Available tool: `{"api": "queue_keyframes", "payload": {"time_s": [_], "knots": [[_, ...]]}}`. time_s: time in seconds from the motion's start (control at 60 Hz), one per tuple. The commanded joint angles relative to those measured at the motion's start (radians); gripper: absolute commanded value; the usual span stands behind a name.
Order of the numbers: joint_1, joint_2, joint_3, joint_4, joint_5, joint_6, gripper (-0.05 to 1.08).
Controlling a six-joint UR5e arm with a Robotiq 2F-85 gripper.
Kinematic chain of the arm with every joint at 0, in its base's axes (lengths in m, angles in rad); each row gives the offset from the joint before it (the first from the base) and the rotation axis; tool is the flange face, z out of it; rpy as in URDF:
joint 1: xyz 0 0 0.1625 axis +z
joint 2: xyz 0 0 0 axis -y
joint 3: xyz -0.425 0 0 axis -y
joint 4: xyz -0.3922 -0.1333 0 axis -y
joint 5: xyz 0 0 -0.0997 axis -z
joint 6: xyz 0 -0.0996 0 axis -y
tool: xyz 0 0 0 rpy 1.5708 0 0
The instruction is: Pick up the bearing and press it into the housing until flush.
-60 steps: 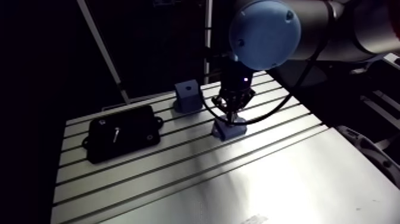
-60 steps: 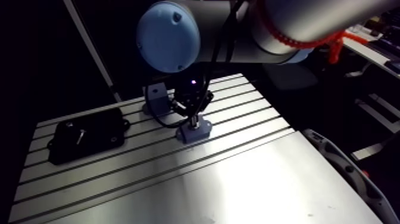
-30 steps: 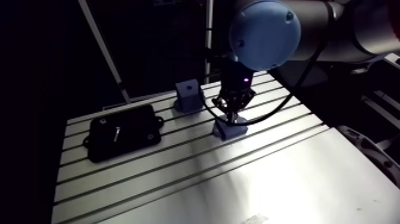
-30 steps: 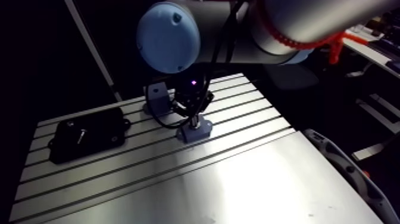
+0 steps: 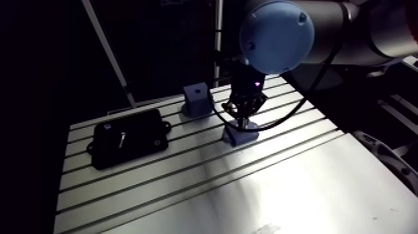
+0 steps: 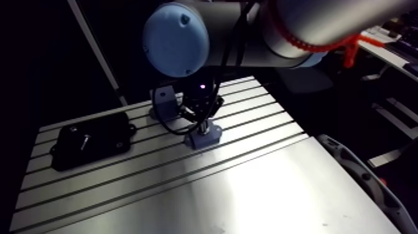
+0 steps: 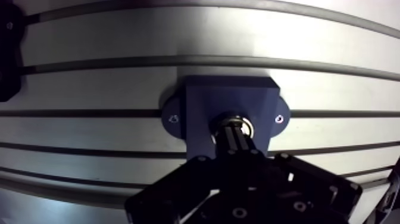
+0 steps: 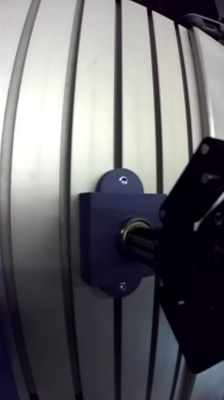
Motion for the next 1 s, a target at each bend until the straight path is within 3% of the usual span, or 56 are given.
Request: {"api": "queue_keyframes", "payload": {"time_s": [0.017,1.0], "knots": [[-0.001,0.001,-0.001,-0.001,-0.001,-0.002,1.08],[-0.001,0.008,0.004,-0.002,-0.004,-0.008,1.08]]}}
